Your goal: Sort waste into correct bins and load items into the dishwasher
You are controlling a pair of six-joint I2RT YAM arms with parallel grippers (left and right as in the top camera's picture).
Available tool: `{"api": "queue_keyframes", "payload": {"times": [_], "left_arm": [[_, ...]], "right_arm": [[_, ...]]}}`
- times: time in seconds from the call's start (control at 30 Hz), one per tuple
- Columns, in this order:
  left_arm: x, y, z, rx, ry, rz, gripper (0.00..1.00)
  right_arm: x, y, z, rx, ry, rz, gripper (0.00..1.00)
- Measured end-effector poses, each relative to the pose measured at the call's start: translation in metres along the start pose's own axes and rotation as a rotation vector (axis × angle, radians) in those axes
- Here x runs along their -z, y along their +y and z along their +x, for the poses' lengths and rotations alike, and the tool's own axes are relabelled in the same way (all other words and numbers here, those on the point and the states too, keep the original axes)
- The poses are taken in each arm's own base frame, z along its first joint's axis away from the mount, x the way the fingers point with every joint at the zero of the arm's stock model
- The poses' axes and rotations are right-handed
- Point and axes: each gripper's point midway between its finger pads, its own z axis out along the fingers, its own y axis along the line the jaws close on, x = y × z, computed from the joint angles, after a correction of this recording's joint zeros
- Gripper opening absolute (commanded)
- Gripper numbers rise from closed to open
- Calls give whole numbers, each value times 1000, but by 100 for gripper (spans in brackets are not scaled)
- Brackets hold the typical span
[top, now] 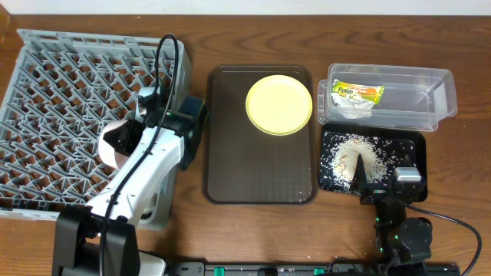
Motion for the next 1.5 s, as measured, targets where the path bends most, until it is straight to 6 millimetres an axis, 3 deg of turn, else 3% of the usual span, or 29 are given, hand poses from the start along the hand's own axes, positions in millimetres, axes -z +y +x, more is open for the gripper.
{"api": "queue_keyframes", "payload": {"times": [0.23,0.73,0.9,1.1,1.17,1.2,1.23,1.4,1.5], "left_arm": [[-13,3,5,33,46,0,6],[-7,-12,0,-17,29,18,6],[1,-15,-1,-55,11,22,14],[18,-32,-5,-89,-32,93,17],[23,-40,-5,-92,-35,130,40],[24,-42,-4,-91,-32,142,65],[24,-45,-1,-99,-20,164,77],[31,-64,14,-106,56,303,84],[45,-68,9,-78,74,405,86]], "right_arm": [[0,0,0,0,0,0,99],[0,0,0,0,0,0,99],[0,0,0,0,0,0,99],[0,0,0,0,0,0,99],[0,0,0,0,0,0,99],[0,0,0,0,0,0,99],[0,0,0,0,0,0,99],[0,0,0,0,0,0,99],[0,0,0,0,0,0,99]]}}
